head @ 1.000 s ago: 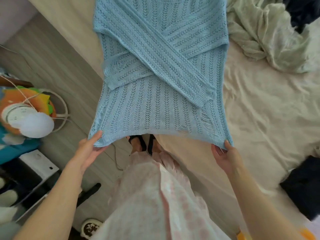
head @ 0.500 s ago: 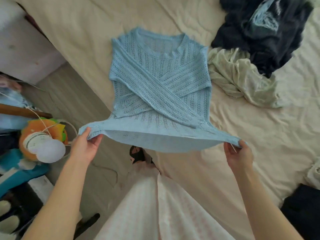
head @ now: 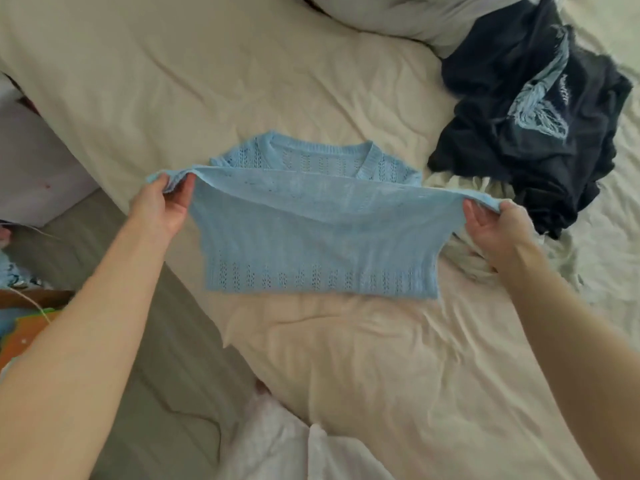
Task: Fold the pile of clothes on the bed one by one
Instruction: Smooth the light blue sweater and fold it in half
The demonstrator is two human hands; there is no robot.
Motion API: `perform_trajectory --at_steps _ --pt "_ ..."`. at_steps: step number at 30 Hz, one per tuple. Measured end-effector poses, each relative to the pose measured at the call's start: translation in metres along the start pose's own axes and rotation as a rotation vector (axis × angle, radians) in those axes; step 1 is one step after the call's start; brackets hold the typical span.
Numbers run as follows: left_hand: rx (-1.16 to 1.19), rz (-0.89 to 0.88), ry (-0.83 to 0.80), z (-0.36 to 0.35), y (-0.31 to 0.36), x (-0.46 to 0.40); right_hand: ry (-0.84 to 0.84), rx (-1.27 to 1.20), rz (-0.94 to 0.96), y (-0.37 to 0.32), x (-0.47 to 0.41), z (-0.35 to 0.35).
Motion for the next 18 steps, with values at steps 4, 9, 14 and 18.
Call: perform_trajectory --at_steps 4,9,14,18 --pt "0.018 0.02 0.004 -0.048 -0.007 -0.063 0.007 0.013 0.005 -0.014 -0.052 -0.061" --pt "-0.198 0.074 -0.119 -0.079 -0.025 -0.11 -0.037 -0.196 -0.052 -0.012 -0.1 -0.105" --pt "-0.913 -0.354 -0.174 -0.051 -0.043 -0.115 0.02 0.704 0.315 0.035 -0.086 -0.104" --pt "-1.689 -0.963 -0.656 -0.054 -0.072 -0.101 -0.15 1.414 0.797 0.072 -0.08 -0.115"
Point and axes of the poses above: each hand's wrist, its own x-axis away from the middle knuckle, its own z-axis out of the back of the hand, y = z × x, the point moved 3 cm from there along -x, towards the middle knuckle, and after that the axes turned 7 degrees about x, right-handed, at the moved point
